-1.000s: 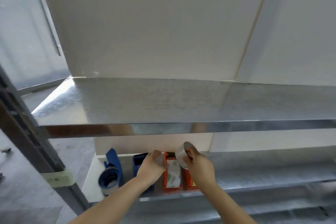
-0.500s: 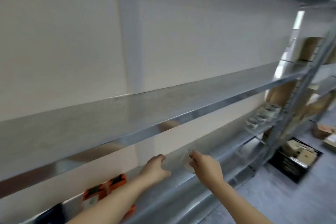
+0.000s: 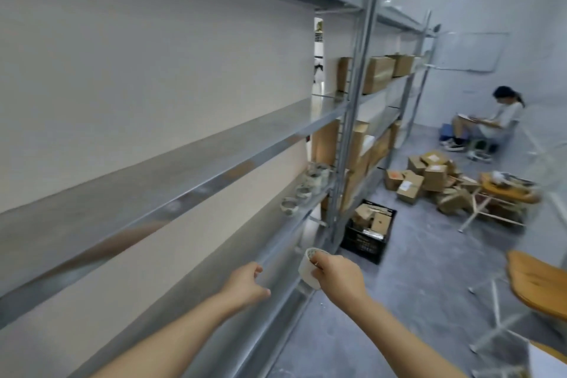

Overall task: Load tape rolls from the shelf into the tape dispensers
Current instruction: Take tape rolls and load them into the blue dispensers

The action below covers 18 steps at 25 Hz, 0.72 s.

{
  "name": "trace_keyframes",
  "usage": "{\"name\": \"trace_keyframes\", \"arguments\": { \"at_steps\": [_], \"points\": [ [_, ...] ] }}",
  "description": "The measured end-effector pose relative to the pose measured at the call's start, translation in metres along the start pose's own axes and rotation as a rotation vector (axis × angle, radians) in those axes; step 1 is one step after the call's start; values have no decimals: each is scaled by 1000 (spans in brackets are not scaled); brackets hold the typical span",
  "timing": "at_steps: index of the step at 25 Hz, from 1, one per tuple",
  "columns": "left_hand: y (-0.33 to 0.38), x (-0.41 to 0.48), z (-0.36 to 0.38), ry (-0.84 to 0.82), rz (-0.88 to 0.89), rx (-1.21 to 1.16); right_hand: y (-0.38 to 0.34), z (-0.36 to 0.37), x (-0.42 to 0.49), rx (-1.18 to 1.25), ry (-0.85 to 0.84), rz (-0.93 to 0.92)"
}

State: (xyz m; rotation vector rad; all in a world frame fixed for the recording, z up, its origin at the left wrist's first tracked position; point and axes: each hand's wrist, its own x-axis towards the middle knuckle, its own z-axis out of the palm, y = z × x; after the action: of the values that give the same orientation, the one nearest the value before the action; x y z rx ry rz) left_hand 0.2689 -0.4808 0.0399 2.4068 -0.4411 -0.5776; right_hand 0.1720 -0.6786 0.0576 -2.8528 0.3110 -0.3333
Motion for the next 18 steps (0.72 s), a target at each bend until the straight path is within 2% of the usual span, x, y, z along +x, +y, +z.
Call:
{"name": "trace_keyframes", "arguments": {
  "at_steps": [6,9,14,18],
  "points": [
    [71,99,53,-150,-34,-44,106,-12,31,41,17,135],
    [99,168,75,-197,-58,-57,151,-4,67,52,-54,183],
    [150,307,92,-230,-62,-79,224,7,173,41,-136,229],
    [195,405,81,-236,-41,-77,273,6,267,-38,-96,205]
  ]
}}
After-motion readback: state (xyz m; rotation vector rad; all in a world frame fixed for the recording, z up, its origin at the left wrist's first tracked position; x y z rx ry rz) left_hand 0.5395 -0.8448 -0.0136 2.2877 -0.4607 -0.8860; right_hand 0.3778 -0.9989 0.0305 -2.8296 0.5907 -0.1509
